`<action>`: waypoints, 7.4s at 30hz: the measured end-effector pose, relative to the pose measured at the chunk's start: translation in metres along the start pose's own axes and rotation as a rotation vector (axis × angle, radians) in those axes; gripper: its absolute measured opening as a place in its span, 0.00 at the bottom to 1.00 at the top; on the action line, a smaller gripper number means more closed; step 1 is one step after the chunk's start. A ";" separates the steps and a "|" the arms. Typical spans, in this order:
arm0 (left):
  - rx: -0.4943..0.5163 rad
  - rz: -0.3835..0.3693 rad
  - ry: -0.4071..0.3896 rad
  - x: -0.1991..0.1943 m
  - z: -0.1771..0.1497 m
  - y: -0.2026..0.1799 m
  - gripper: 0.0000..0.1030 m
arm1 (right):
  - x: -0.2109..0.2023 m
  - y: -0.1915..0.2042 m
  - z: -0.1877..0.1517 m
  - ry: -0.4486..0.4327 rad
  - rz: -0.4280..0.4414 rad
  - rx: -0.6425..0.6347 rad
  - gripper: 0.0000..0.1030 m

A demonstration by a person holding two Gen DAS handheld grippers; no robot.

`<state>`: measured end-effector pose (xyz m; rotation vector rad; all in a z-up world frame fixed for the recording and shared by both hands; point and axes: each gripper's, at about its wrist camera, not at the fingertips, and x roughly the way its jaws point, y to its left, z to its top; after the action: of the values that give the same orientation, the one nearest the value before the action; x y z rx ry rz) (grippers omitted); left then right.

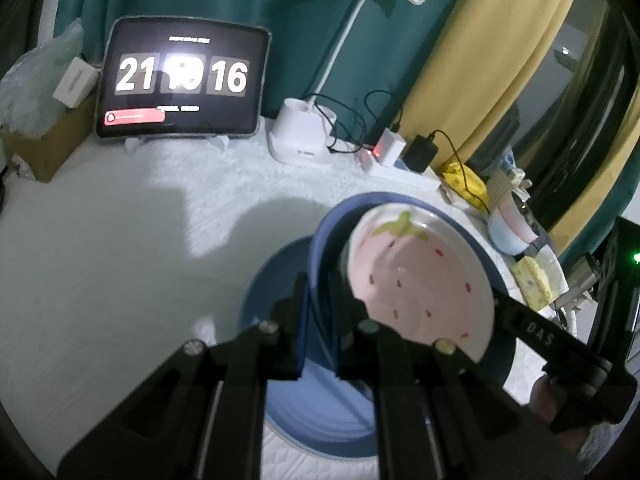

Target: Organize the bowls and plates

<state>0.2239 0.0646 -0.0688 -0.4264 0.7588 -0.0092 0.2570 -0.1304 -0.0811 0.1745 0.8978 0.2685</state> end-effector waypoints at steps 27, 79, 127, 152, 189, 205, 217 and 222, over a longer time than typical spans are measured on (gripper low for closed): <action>0.107 0.079 -0.038 0.001 -0.001 -0.023 0.13 | 0.012 -0.020 -0.003 0.022 0.003 0.007 0.11; 0.293 0.019 -0.255 -0.114 -0.055 -0.091 0.66 | -0.111 -0.037 -0.043 -0.159 -0.084 -0.058 0.25; 0.351 0.086 -0.449 -0.228 -0.052 -0.127 0.93 | -0.251 -0.025 -0.058 -0.422 -0.066 -0.171 0.41; 0.343 0.161 -0.531 -0.250 -0.030 -0.130 0.93 | -0.269 -0.018 -0.046 -0.479 -0.062 -0.189 0.44; 0.356 0.145 -0.523 -0.251 -0.031 -0.136 0.93 | -0.268 -0.014 -0.047 -0.467 -0.054 -0.183 0.45; 0.356 0.146 -0.527 -0.251 -0.032 -0.135 0.93 | -0.267 -0.009 -0.053 -0.466 -0.049 -0.191 0.45; 0.357 0.147 -0.528 -0.250 -0.032 -0.136 0.93 | -0.267 -0.009 -0.053 -0.467 -0.049 -0.190 0.45; 0.356 0.147 -0.527 -0.250 -0.032 -0.136 0.93 | -0.267 -0.009 -0.053 -0.466 -0.049 -0.190 0.45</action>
<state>0.0392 -0.0316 0.1281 -0.0232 0.2561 0.1016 0.0582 -0.2182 0.0833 0.0346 0.4105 0.2525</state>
